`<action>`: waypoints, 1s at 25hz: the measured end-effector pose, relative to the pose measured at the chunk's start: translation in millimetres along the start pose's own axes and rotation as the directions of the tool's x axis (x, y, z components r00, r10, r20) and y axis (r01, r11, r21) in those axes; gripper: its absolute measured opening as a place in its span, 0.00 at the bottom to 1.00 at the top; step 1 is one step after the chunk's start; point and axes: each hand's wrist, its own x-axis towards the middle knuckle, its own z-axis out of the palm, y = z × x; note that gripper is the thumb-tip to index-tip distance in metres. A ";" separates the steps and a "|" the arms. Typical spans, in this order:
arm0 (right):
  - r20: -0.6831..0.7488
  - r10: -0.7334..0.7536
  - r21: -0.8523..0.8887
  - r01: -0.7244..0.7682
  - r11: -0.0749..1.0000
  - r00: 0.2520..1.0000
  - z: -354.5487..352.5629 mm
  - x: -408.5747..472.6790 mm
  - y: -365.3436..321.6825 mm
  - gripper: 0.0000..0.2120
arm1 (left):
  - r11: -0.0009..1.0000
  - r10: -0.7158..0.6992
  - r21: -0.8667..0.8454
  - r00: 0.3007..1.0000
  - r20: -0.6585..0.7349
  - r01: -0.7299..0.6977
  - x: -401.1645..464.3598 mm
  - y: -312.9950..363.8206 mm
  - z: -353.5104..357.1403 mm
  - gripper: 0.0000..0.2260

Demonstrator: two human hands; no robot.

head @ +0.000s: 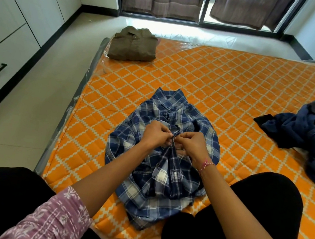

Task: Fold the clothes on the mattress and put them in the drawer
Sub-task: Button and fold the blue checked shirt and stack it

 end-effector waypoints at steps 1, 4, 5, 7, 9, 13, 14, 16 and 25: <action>-0.049 -0.076 -0.166 0.067 0.984 0.996 0.9 2.9 -1.1 0.08 | 1.000 -0.009 -0.021 1.000 -0.008 0.009 -0.7 1.8 1.2 0.09; -0.088 -0.308 -0.598 0.197 0.777 0.947 8.5 3.2 -6.2 0.06 | 0.995 -0.063 -0.076 0.998 -0.011 0.062 0.7 7.9 3.9 0.13; -0.085 -0.356 -0.648 0.220 0.729 0.930 10.5 1.5 -6.6 0.06 | 0.990 -0.106 -0.093 0.994 0.005 0.106 2.6 10.1 3.7 0.12; -0.099 -0.395 -0.667 0.234 0.708 0.913 10.7 -0.5 -4.6 0.07 | 0.989 -0.137 -0.045 0.989 0.051 0.140 6.0 14.2 1.5 0.09; -0.128 -0.369 -0.642 0.207 0.738 0.921 8.3 1.3 -0.9 0.08 | 0.989 -0.014 0.147 0.995 0.104 -0.001 10.6 15.9 -2.2 0.10; -0.148 -0.173 -0.316 0.119 0.941 0.974 6.1 9.4 -1.1 0.12 | 0.917 0.128 0.361 0.983 0.133 -0.168 14.5 17.2 -6.6 0.15; -0.130 -0.111 -0.187 0.086 0.979 0.985 5.5 9.9 -2.2 0.12 | 0.926 0.119 0.341 0.983 0.141 -0.161 14.8 16.8 -7.6 0.16; -0.072 -0.012 0.036 0.015 0.999 0.997 3.4 9.2 -5.0 0.10 | 0.985 0.064 0.146 0.983 0.174 -0.090 13.8 14.2 -10.5 0.16; 0.042 0.240 0.526 -0.226 0.820 0.970 4.1 15.1 -9.2 0.09 | 0.846 -0.040 -0.514 0.979 0.200 0.140 3.2 0.0 -0.2 0.09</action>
